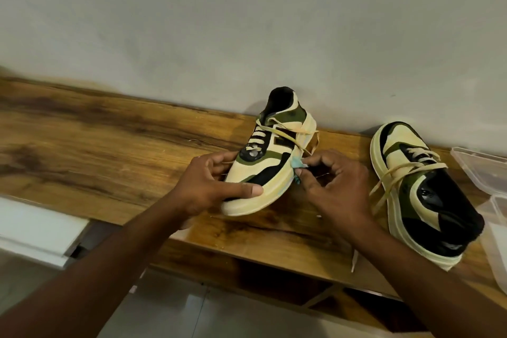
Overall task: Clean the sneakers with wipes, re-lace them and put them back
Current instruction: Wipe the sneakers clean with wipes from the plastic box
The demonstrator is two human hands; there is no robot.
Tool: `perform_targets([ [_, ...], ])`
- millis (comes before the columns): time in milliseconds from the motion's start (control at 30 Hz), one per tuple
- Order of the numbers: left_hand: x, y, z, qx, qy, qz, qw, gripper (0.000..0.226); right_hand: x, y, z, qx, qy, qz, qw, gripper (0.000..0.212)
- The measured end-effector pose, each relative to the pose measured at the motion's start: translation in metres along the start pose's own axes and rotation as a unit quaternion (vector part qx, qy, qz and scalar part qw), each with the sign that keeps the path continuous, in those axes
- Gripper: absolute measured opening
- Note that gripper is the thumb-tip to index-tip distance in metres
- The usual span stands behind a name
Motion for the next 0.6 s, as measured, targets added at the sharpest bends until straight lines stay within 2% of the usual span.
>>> perform_targets([
  [100,-0.001,-0.001,0.002,0.045,-0.047,-0.023,0.998,0.082,0.009,-0.004,-0.004,-0.037,0.012,-0.057,0.998,0.015],
  [200,-0.007,-0.006,0.008,0.076,-0.034,-0.009,0.996,0.077,0.007,-0.007,-0.003,-0.044,0.017,-0.076,0.996,0.014],
  [300,-0.008,-0.006,0.01,0.095,0.085,0.02,0.992,0.096,0.007,-0.009,0.003,-0.042,0.012,-0.082,0.996,0.014],
  [367,-0.007,-0.005,0.005,0.08,0.165,0.021,0.983,0.127,0.01,-0.007,0.004,-0.041,0.027,-0.076,0.996,0.014],
  [433,-0.006,-0.005,0.002,0.067,0.166,0.007,0.984,0.147,0.015,-0.006,0.005,-0.041,0.036,-0.072,0.996,0.015],
  [500,-0.006,-0.004,0.001,0.056,0.155,0.014,0.986,0.142,0.024,-0.011,0.008,-0.03,0.032,-0.097,0.994,0.017],
  [600,-0.001,-0.002,-0.005,0.04,0.136,0.015,0.99,0.137,0.039,-0.031,0.02,0.038,0.016,-0.184,0.982,0.024],
])
Point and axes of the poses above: each hand's wrist, its own y-axis towards the middle knuckle, its own z-axis out of the palm, x = y × z, the point moved 3 cm from there along y, towards the middle knuckle, and after that the axes turned 10 degrees about z, right-handed, at the moved point
